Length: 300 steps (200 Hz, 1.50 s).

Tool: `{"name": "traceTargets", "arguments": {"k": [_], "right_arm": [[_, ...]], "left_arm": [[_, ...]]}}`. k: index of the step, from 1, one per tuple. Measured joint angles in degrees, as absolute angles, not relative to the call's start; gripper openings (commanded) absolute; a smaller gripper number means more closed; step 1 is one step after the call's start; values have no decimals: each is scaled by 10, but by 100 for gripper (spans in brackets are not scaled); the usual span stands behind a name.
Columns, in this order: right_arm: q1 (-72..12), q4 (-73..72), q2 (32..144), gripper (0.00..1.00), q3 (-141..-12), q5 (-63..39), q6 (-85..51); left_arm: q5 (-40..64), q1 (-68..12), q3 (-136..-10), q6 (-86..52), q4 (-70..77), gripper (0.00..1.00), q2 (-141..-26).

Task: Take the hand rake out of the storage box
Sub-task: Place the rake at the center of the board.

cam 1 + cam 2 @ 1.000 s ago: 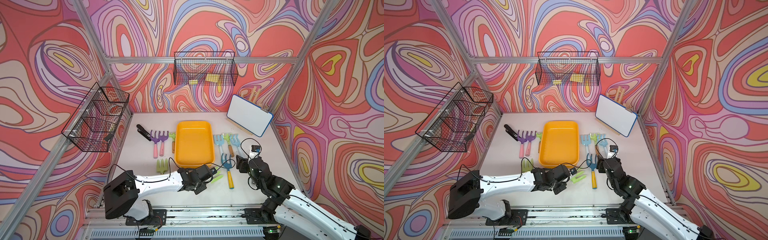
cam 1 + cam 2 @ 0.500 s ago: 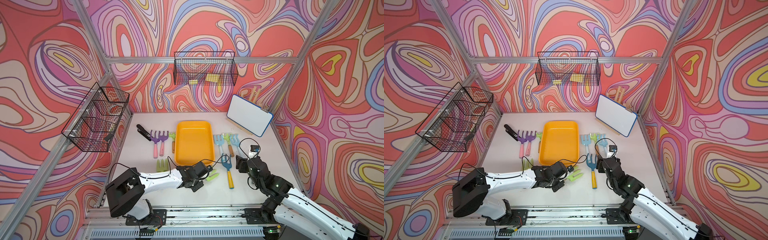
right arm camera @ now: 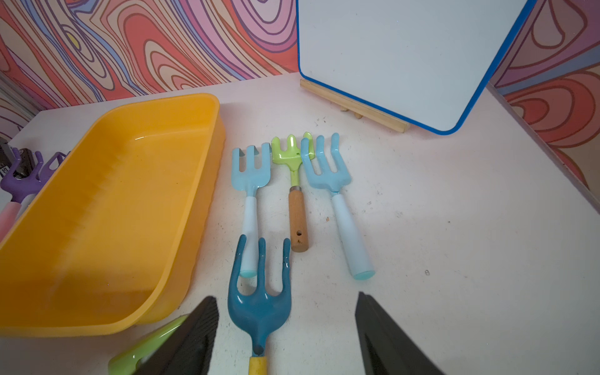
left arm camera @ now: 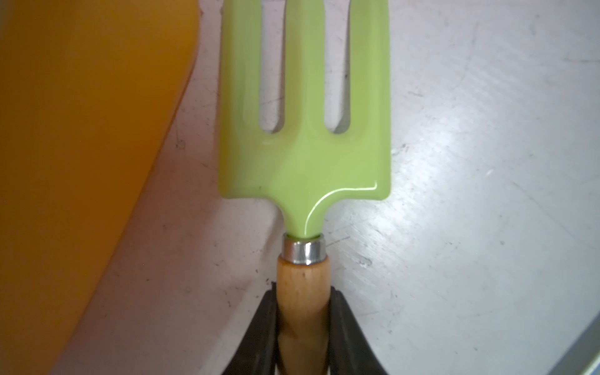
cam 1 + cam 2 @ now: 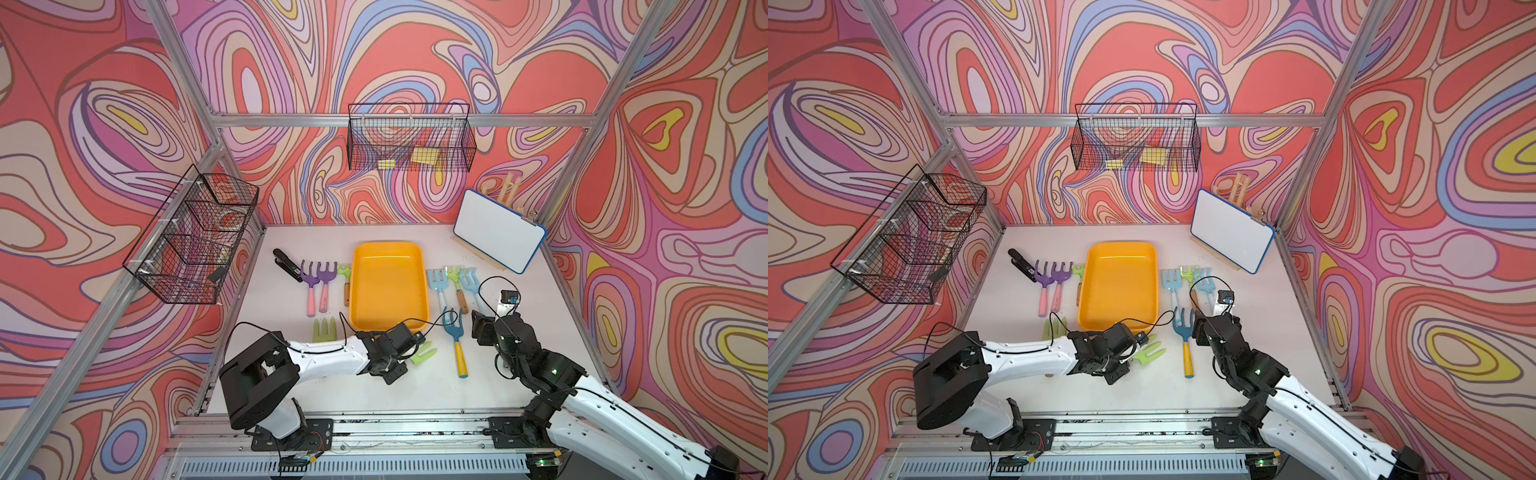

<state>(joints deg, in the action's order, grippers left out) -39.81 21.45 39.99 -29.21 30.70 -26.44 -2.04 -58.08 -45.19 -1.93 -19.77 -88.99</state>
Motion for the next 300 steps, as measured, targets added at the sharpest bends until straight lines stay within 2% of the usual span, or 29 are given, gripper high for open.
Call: {"name": "traceTargets", "arguments": {"k": [106,202,246,300], "right_arm": [[-398,213,411,72,-292,307,-264],[-398,213,410,73,-292,307,-264],[-398,213,412,80,-292,307,-264],[-398,212,415,98,-292,306,-261]], "left_arm": [[-21,-581,-457,-19,-199,31,-890],[-40,-581,-457,-20,-198,43,-887],[-64,-579,-456,-28,-198,46,-846],[-59,-558,-453,-48,-186,46,-745]]}}
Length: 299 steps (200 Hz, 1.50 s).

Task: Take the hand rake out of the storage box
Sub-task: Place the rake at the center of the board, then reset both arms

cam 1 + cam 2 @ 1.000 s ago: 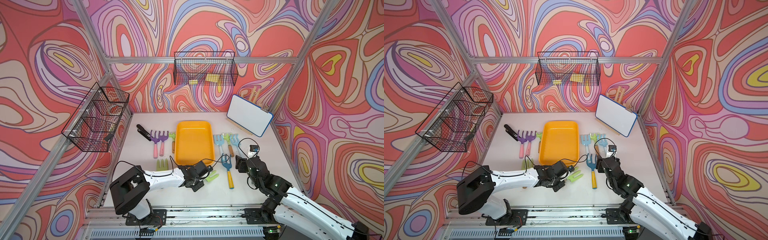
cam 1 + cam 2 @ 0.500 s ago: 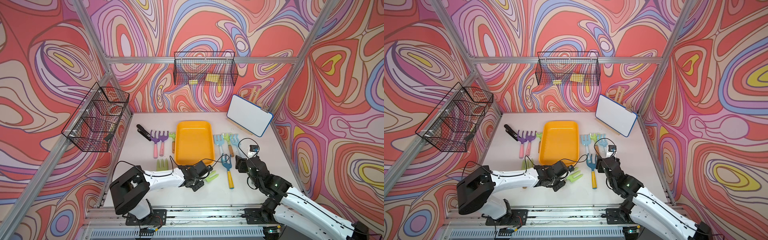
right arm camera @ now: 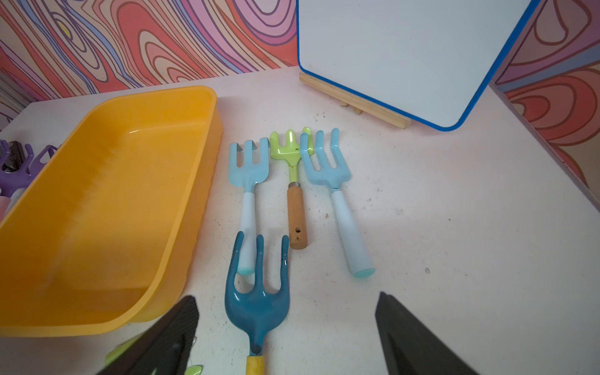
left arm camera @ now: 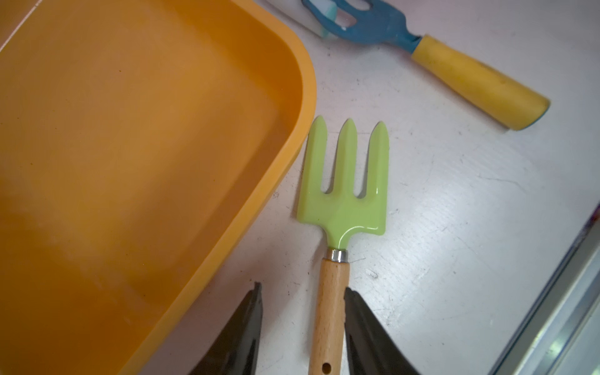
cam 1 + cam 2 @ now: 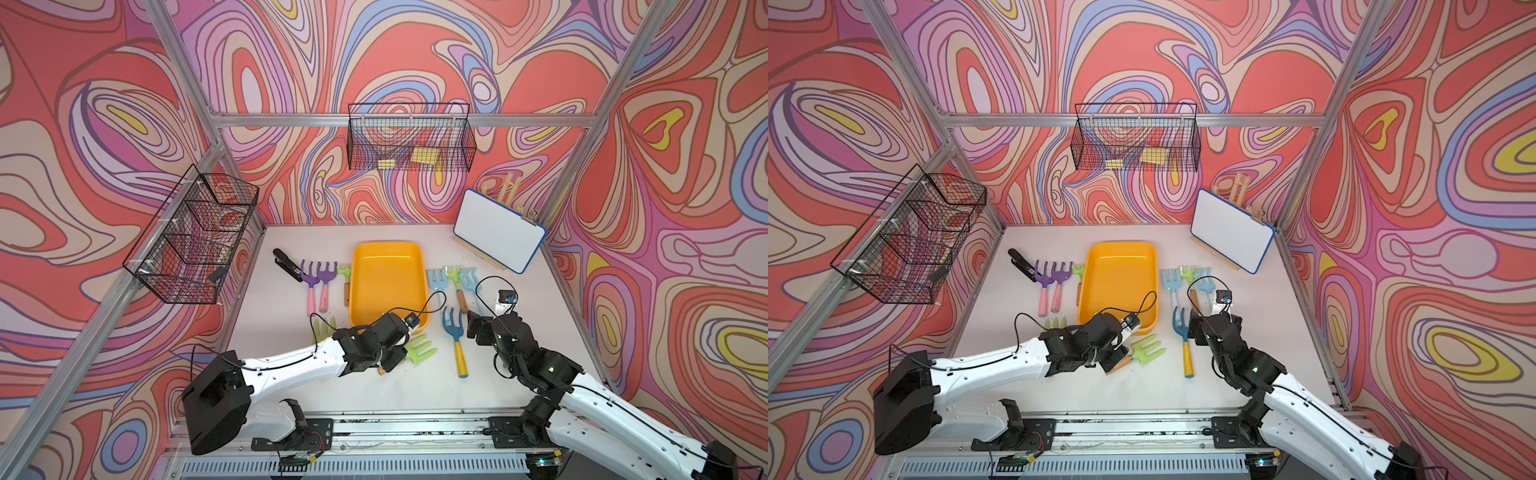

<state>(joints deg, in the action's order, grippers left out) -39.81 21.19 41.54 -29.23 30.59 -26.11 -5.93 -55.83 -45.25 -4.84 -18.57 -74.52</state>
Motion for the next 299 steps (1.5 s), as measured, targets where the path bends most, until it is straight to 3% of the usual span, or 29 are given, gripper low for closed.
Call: {"name": "traceTargets", "arguments": {"k": [66,112,207,255,299], "right_arm": [[-398,209,421,98,-308,280,-240],[-398,197,436,98,-363,263,-218],[-389,128,615,94,-551,242,-130],[-260,124,702,98,-608,180,-98],[-178,89,750,98,-583,164,-58]], "left_arm": [[-65,-524,-459,-83,-176,48,-691],[-75,-421,-462,-128,-162,55,-652],[-169,-313,-448,-96,-89,56,-561],[-120,-126,-433,-72,-52,78,-541],[-86,-60,-340,-55,84,70,-608]]}}
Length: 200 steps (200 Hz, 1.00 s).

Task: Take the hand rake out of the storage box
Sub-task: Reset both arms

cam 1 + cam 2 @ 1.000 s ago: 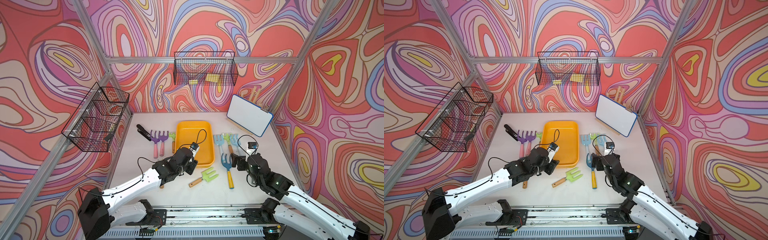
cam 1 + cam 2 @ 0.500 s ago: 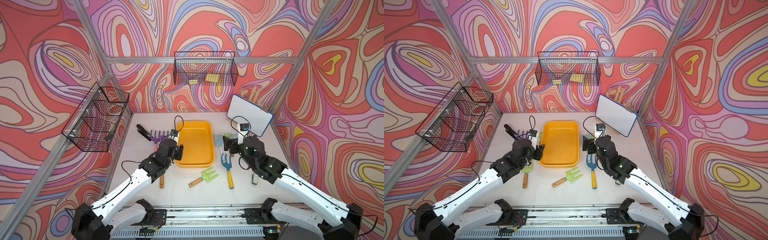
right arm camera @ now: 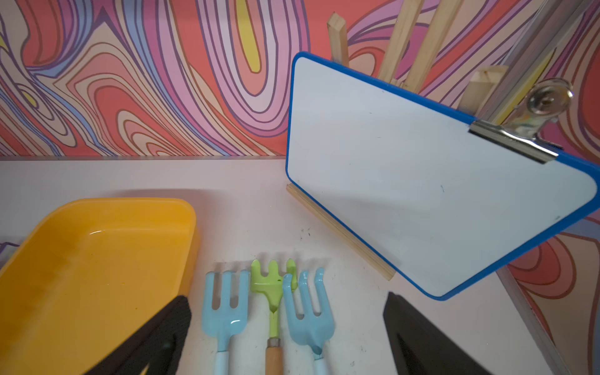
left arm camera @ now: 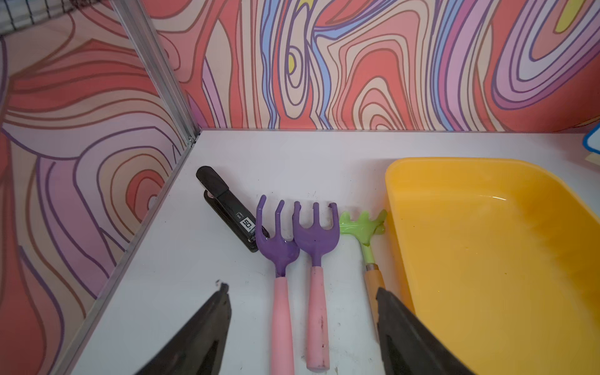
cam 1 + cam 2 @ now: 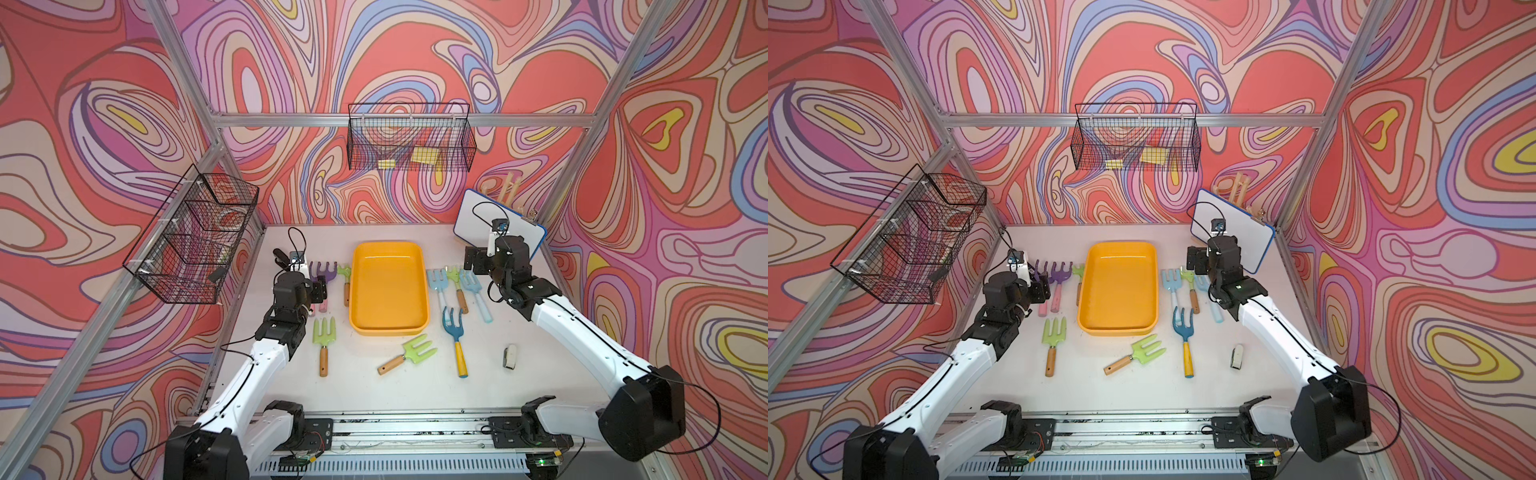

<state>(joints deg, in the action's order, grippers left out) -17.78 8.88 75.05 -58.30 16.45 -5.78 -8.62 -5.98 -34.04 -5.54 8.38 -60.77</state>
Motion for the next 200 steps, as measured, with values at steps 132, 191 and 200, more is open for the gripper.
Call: {"name": "traceTargets", "arguments": {"k": [132,191,200], "right_arm": [[-45,-225,854,98,-371,108,23],[-10,-383,869,98,-271,78,-13],[-8,-394,869,98,-262,74,-16]], "left_arm": [[49,39,-221,-53,422,81,-829],[53,41,-169,-53,533,91,-860],[54,41,-167,-53,548,91,-870]]}}
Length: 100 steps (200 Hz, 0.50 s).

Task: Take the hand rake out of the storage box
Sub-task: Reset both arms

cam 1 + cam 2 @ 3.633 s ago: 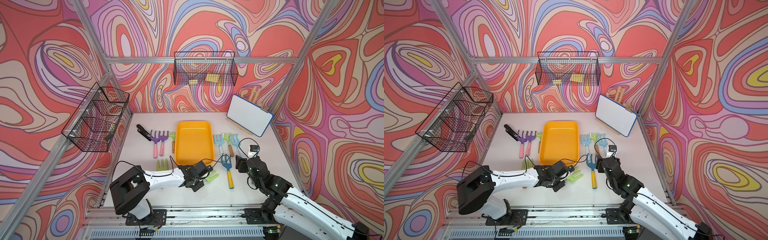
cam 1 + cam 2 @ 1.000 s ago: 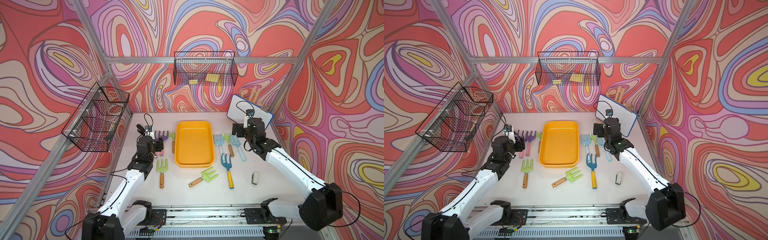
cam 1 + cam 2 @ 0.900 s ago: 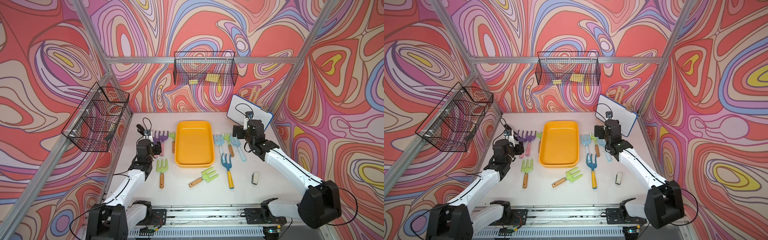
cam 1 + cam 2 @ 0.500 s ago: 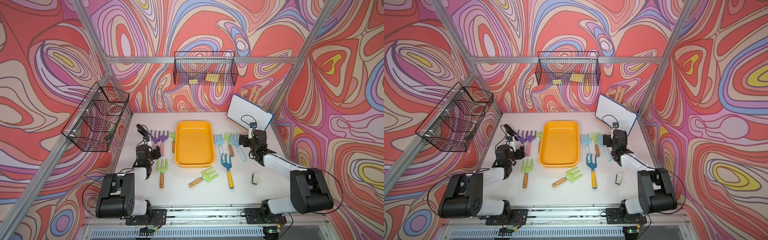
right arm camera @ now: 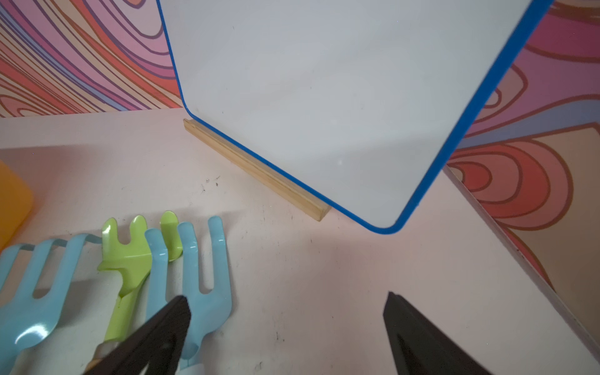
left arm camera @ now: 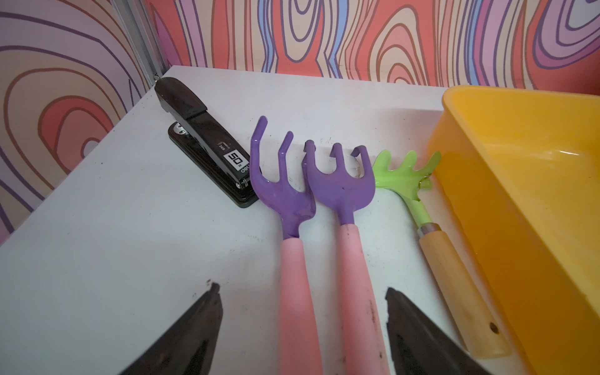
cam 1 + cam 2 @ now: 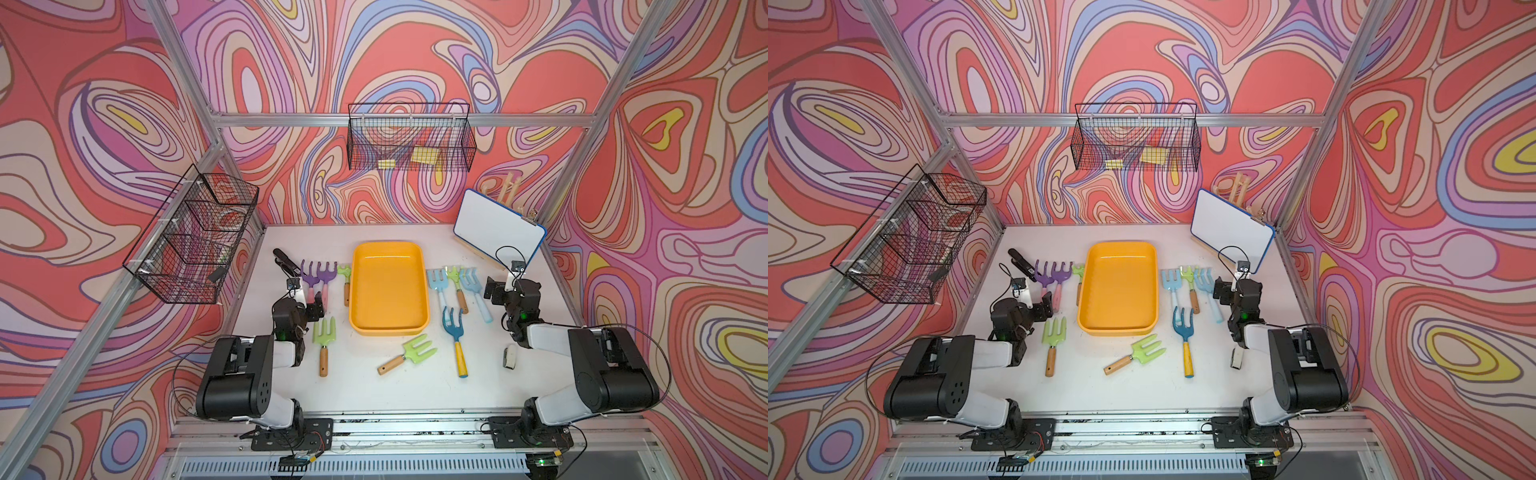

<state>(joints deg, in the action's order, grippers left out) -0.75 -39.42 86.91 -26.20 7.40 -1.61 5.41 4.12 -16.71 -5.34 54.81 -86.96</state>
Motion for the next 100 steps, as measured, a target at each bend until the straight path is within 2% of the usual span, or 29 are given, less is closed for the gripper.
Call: {"name": "traceTargets", "arguments": {"k": [3,6,10,54,100], "right_arm": [[-7,-398,869,98,-260,72,-16],[-7,-403,869,98,-259,71,-16],[-6,-408,869,98,-258,69,-16],[-6,-510,906,98,-252,79,-25],[-5,-550,968,98,-248,70,-27]], "left_arm": [[54,41,-167,-53,549,91,-871],[55,41,-167,-53,550,97,-872],[55,41,-167,-53,549,99,-872],[63,41,-167,-53,566,99,-872],[63,41,-169,-51,565,99,-872]]}}
